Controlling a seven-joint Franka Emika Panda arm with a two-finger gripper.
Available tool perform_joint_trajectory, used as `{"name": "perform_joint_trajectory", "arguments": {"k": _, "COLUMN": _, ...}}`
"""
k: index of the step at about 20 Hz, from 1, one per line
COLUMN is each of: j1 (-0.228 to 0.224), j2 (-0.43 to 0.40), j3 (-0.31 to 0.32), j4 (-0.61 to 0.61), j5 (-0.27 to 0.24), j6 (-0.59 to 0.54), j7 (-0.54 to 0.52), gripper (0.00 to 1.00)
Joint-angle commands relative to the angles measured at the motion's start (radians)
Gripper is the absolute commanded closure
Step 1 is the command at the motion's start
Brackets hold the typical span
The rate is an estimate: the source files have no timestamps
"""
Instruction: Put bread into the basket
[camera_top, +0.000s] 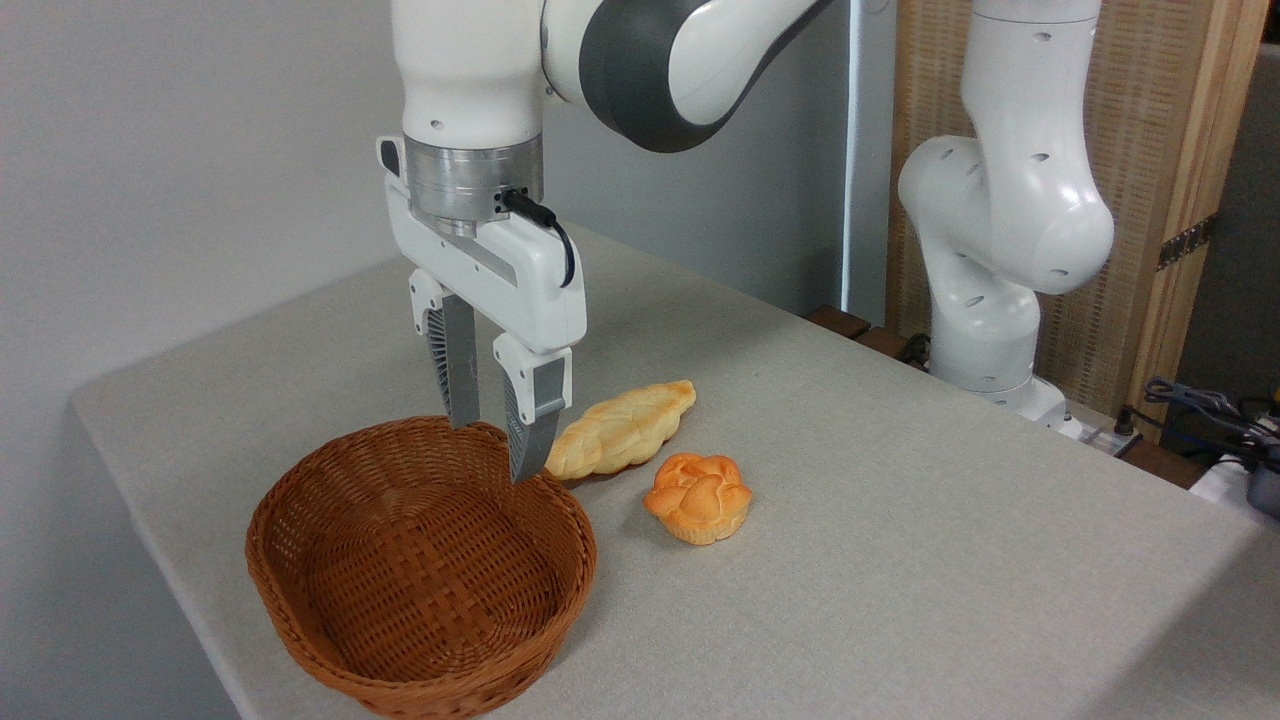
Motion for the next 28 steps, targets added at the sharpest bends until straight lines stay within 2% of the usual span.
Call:
{"name": "perform_joint_trajectory", "arguments": {"k": 1, "j1": -0.004, "j2": -0.013, "j3": 0.003, "j4": 0.004, "j5": -0.009, "j6": -0.031, "j7": 0.008, "gripper": 0.0}}
{"name": "perform_joint_trajectory", "arguments": {"k": 28, "j1": -0.002, "j2": -0.027, "j3": 0.009, "j4": 0.004, "j5": -0.009, "j6": -0.051, "j7": 0.014, "gripper": 0.0}}
